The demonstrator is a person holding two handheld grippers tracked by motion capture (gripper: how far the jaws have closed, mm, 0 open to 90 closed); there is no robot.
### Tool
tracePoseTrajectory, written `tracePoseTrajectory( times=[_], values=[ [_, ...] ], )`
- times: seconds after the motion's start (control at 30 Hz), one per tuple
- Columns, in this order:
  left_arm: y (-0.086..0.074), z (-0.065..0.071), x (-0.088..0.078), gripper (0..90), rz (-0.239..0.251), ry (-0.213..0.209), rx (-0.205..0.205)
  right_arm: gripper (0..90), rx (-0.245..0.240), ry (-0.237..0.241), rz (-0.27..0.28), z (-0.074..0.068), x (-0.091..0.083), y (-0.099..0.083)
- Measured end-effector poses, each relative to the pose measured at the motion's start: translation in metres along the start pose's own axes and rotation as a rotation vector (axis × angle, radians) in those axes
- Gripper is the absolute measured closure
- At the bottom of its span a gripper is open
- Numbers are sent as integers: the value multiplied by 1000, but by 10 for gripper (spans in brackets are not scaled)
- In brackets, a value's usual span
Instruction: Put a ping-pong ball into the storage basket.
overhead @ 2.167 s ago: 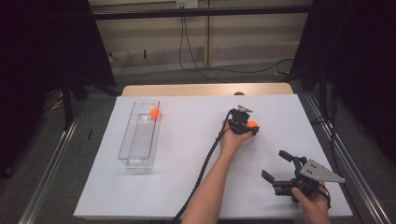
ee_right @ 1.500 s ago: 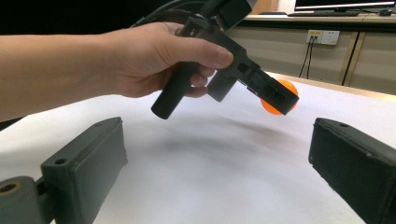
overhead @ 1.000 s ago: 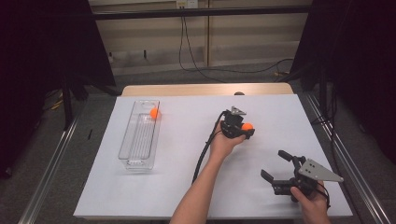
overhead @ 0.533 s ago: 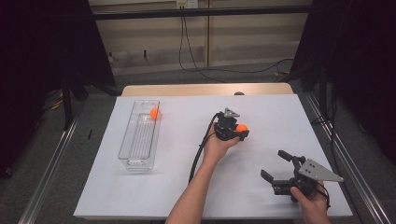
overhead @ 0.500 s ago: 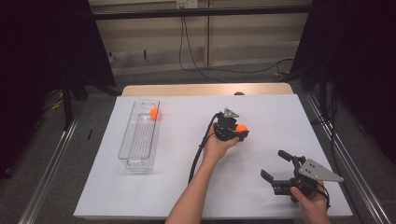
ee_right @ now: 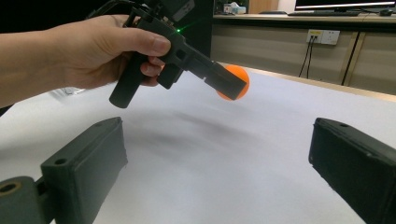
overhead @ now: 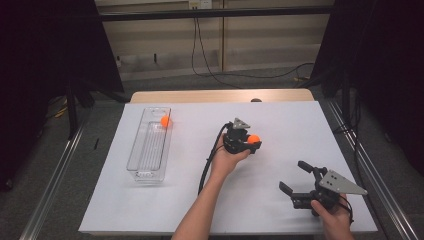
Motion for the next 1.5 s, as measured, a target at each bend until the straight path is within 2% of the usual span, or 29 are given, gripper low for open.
tracePoseTrajectory(
  times=[0.23, 0.37, 0.53, 1.03, 1.5],
  values=[
    [0, -2, -8, 510, 5, -4, 8, 35, -1, 3, -1, -1, 0, 0],
    [-2, -2, -10, 510, 7, -8, -9, 35, -2, 2, -1, 0, 0, 0],
    [-3, -3, -12, 510, 1, -7, -10, 35, -3, 1, 0, 0, 0, 0],
    [-9, -14, -21, 510, -10, 12, -20, 35, -2, -3, 3, 1, -1, 1],
    [-7, -20, -32, 510, 4, 27, -23, 35, -2, -4, 3, 1, 0, 0]
  ],
)
Point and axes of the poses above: each handheld gripper's, and its own axes: x roughly forward along the jaws, y roughly out of its top, z roughly to its right, the point moved 10 cm from there along x, roughly forward along the jaws, and after that the axes turned 4 degrees about y, right-handed, at the moved point
